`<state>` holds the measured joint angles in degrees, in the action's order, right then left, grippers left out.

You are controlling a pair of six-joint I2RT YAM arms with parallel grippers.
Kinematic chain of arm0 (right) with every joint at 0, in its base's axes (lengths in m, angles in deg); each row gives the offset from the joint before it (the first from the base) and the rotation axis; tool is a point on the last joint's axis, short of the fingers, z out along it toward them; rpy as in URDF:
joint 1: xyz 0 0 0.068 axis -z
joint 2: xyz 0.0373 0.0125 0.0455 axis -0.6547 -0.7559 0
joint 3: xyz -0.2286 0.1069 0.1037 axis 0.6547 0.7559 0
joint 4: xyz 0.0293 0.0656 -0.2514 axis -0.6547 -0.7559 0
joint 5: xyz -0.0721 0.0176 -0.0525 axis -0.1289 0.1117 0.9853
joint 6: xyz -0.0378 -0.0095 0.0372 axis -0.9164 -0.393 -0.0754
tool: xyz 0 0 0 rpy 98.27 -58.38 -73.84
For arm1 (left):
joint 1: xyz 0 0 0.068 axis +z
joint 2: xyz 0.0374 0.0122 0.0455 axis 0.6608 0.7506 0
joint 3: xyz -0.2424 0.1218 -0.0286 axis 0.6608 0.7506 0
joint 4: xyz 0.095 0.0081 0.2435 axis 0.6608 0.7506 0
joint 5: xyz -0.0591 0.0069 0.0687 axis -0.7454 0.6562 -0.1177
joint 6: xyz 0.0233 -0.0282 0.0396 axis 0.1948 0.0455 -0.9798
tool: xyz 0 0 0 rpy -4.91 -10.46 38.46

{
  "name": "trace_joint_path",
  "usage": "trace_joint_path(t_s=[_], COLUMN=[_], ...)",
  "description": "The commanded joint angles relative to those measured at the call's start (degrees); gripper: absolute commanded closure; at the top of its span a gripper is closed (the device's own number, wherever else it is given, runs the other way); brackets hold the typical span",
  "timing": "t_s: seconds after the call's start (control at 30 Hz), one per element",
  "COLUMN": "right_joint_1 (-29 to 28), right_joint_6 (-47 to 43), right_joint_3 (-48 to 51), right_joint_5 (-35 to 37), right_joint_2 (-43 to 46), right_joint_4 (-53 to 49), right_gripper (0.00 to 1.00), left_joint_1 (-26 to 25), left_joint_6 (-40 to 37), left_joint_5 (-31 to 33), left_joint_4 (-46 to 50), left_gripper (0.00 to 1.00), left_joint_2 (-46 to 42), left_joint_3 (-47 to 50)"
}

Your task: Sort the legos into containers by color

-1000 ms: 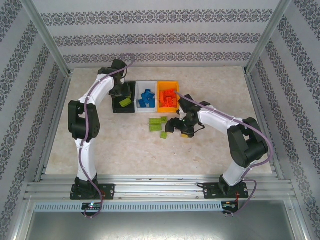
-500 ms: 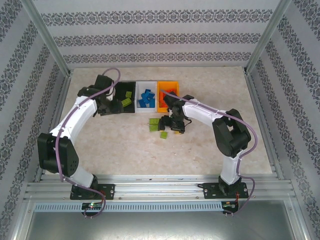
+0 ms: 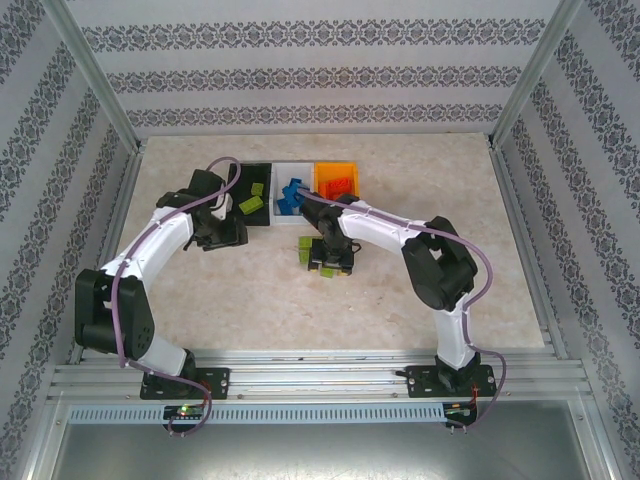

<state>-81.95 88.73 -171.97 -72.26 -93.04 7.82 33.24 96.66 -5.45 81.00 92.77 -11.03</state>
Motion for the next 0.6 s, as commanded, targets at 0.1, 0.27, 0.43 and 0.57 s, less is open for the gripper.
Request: trace_joint_path(t_s=[0.1,0.27,0.43,0.57], right_joint_1=[-1.0,-0.7,-0.5,-0.3], right_joint_6=[4.8,4.8,3.3,3.2], right_joint_3=[-3.0,-3.4,-7.4,-8.0], right_joint_5=[6.0,6.0,4.6,4.9], right_joint_2=[-2.2,-2.9,-6.1,-7.5], right_joint_4=[-4.7,-3.4,-4.1,-4.1], right_gripper=[0.48,0.47,0.47,0.48], left_joint_1=[0.6,0.6,0.6,0.6], left_joint_6=[2.6,2.0,1.3,1.3], left_joint_5=[-7.6,-6.5,-5.6,-6.1], left_joint_4=[-5.1,-5.0,-4.3,-5.3], left_gripper=[0.46,0.45,0.45,0.45], left_joint_2=[-1.4,-2.8,-2.8,-2.4], left_joint_3=[3.6,3.9,3.6,3.9])
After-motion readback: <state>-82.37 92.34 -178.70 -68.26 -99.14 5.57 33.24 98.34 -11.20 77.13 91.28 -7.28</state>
